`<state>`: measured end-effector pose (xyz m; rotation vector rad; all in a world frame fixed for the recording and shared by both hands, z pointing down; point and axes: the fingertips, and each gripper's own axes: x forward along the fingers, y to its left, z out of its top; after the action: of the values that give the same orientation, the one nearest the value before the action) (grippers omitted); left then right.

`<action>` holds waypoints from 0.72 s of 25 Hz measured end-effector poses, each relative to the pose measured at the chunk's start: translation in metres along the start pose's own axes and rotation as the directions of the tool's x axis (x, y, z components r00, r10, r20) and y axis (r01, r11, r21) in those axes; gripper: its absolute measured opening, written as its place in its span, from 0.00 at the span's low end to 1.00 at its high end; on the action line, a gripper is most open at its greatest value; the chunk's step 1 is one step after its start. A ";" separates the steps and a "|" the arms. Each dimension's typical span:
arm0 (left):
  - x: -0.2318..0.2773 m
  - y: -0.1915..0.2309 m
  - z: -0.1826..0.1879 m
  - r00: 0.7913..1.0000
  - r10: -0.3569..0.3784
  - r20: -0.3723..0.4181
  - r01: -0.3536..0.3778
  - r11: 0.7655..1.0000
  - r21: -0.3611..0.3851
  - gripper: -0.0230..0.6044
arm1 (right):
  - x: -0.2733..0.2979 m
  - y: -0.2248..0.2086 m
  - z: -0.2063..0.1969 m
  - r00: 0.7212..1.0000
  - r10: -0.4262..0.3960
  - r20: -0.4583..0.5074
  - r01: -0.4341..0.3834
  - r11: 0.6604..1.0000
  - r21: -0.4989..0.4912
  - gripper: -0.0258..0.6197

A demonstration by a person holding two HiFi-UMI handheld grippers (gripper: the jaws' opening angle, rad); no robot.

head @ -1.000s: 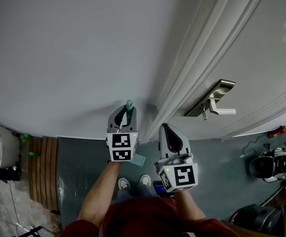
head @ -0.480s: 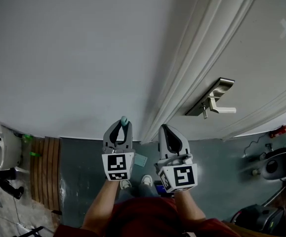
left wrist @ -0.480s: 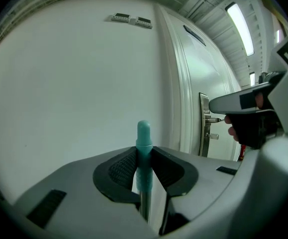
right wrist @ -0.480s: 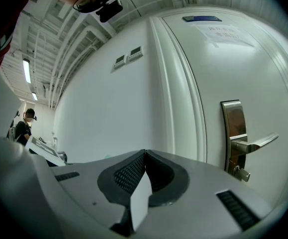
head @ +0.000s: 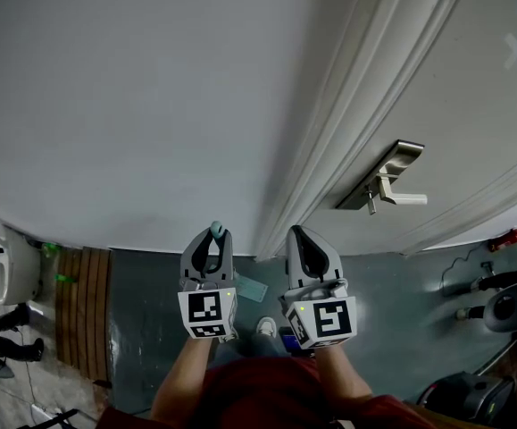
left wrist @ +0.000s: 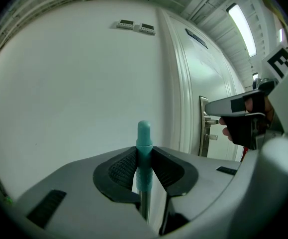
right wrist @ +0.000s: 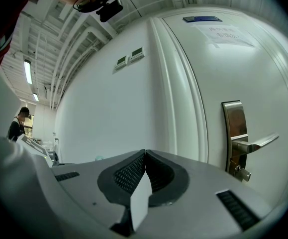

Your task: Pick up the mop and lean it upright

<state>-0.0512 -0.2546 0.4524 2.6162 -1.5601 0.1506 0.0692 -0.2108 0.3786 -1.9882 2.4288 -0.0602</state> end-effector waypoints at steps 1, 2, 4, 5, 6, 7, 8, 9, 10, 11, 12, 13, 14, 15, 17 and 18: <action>-0.002 0.000 0.000 1.000 0.001 -0.003 -0.001 1.000 -0.001 0.20 | 0.000 0.000 0.000 1.000 0.000 0.001 0.000 1.000 0.000 0.07; -0.004 0.000 0.000 1.000 0.002 -0.006 -0.002 1.000 -0.001 0.20 | -0.001 0.000 0.001 1.000 -0.001 0.002 0.001 1.000 0.000 0.07; -0.009 -0.001 0.000 1.000 0.005 -0.005 -0.005 1.000 -0.002 0.20 | -0.001 -0.001 0.002 1.000 -0.003 0.003 0.003 1.000 -0.001 0.07; -0.011 -0.001 0.002 1.000 0.005 0.000 -0.005 1.000 -0.002 0.20 | -0.001 -0.002 0.002 1.000 -0.004 0.003 0.004 1.000 -0.001 0.07; -0.013 -0.001 0.004 1.000 0.006 0.005 -0.006 1.000 -0.003 0.20 | -0.001 -0.003 0.002 1.000 -0.005 0.002 0.005 1.000 -0.002 0.07; -0.014 -0.002 0.008 1.000 0.005 0.011 -0.005 1.000 -0.004 0.20 | -0.002 -0.004 0.001 1.000 -0.006 0.002 0.006 1.000 -0.002 0.07; -0.016 -0.003 0.012 1.000 0.003 0.018 -0.003 1.000 -0.003 0.20 | -0.002 -0.005 0.001 1.000 -0.007 0.002 0.007 1.000 -0.002 0.07; -0.017 -0.004 0.017 1.000 0.000 0.026 0.000 1.000 0.000 0.20 | -0.002 -0.006 0.001 1.000 -0.008 0.003 0.008 1.000 -0.002 0.07; -0.020 -0.005 0.022 0.999 -0.003 0.034 0.003 1.000 0.004 0.20 | -0.002 -0.007 0.002 1.000 -0.008 0.003 0.008 1.000 -0.002 0.07; -0.022 -0.005 0.028 0.999 -0.005 0.041 0.004 1.000 0.008 0.20 | -0.002 -0.007 0.002 1.000 -0.007 0.004 0.007 1.000 -0.002 0.07; -0.025 -0.006 0.035 0.999 -0.005 0.048 0.005 1.000 0.012 0.20 | -0.002 -0.006 0.002 1.000 -0.007 0.005 0.007 1.000 -0.002 0.07; -0.028 -0.006 0.042 0.998 -0.005 0.055 0.004 1.000 0.015 0.20 | -0.002 -0.006 0.003 1.000 -0.006 0.007 0.006 1.000 -0.002 0.07; -0.031 -0.006 0.050 0.998 -0.002 0.063 0.001 1.000 0.016 0.20 | -0.002 -0.005 0.004 1.000 -0.004 0.009 0.004 1.000 -0.003 0.07; -0.034 -0.005 0.059 0.998 0.001 0.070 -0.003 1.000 0.016 0.20 | -0.002 -0.004 0.005 1.000 -0.003 0.011 0.003 1.000 -0.004 0.07; -0.040 -0.004 0.076 0.996 0.006 0.086 -0.007 1.000 0.020 0.20 | -0.002 -0.002 0.006 1.000 0.001 0.016 -0.001 1.000 -0.005 0.07; -0.043 -0.003 0.085 0.996 0.006 0.095 -0.008 1.000 0.022 0.20 | -0.003 -0.002 0.007 1.000 0.002 0.018 -0.002 1.000 -0.005 0.07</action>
<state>-0.0656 -0.2266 0.3627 2.6716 -1.6059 0.0455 0.0716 -0.2088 0.3714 -1.9791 2.4223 -0.0364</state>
